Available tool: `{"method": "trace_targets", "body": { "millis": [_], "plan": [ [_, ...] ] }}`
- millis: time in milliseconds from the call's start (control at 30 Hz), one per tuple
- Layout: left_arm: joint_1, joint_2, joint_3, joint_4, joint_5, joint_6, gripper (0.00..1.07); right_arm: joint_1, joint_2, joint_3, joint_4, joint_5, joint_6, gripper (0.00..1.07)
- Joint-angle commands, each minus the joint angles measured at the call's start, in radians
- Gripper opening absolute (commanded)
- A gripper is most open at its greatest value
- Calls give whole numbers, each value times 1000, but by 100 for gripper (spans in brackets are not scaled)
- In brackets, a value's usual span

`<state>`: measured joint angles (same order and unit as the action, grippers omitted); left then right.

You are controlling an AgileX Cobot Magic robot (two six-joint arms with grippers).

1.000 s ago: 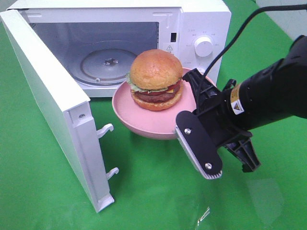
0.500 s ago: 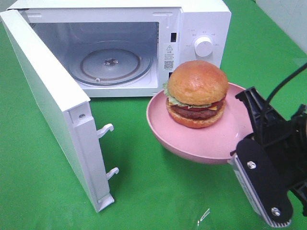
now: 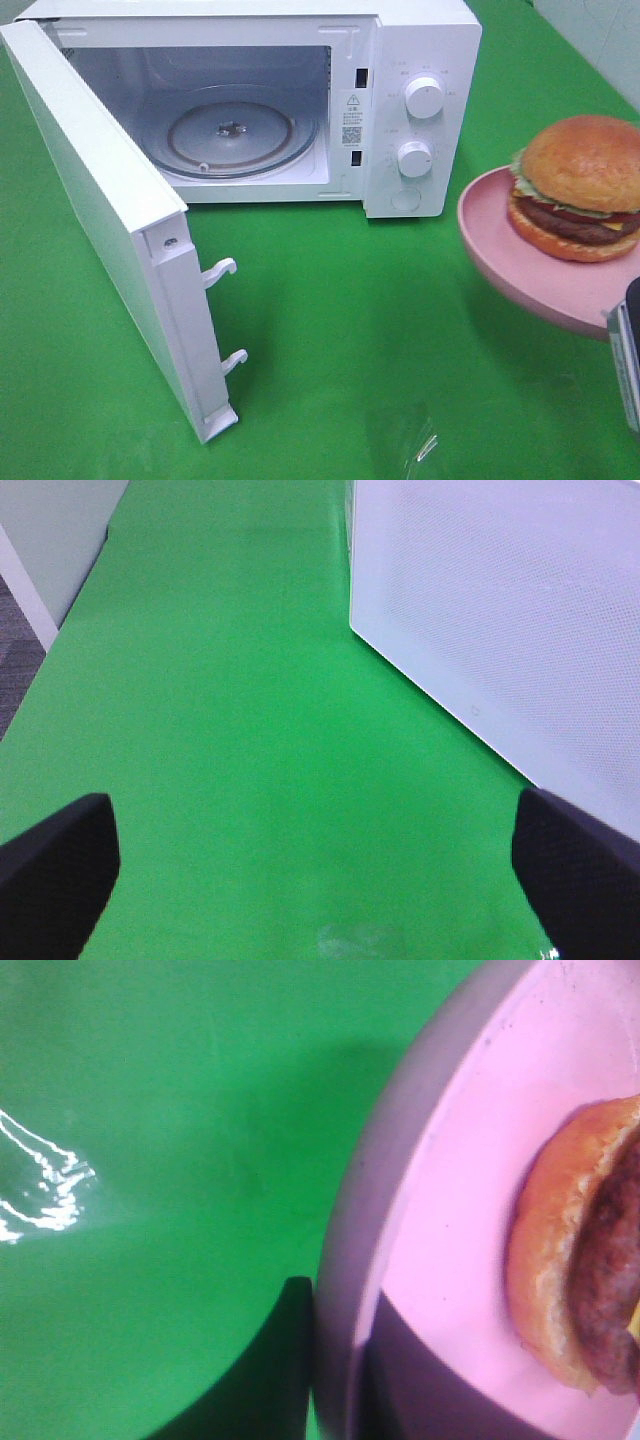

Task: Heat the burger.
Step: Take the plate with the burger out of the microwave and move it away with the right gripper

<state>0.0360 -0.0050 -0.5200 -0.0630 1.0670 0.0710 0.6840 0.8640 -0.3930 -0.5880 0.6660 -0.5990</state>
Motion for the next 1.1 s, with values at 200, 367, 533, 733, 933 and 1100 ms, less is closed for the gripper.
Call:
{"method": "trace_targets", "body": {
  "millis": [200,367,533,733,933,1100],
  "plan": [
    [5,-18,2,2,2,-7,100,-7,-18,-10,-192,84,369,0],
    [5,-18,2,2,2,-7,100,-7,-7,-10,-215,104,517,0],
    [5,-18,2,2,2,-7,100,-7,18,-10,-215,113,624,0],
    [5,-18,2,2,2,-7,100,-7,148,-13,-282,93,904,0],
    [5,-18,2,2,2,-7,100,-7,232,-19,-356,60,1133,0],
    [5,-18,2,2,2,-7,100,-7,403,-65,-379,90,1286,0]
  ]
}}
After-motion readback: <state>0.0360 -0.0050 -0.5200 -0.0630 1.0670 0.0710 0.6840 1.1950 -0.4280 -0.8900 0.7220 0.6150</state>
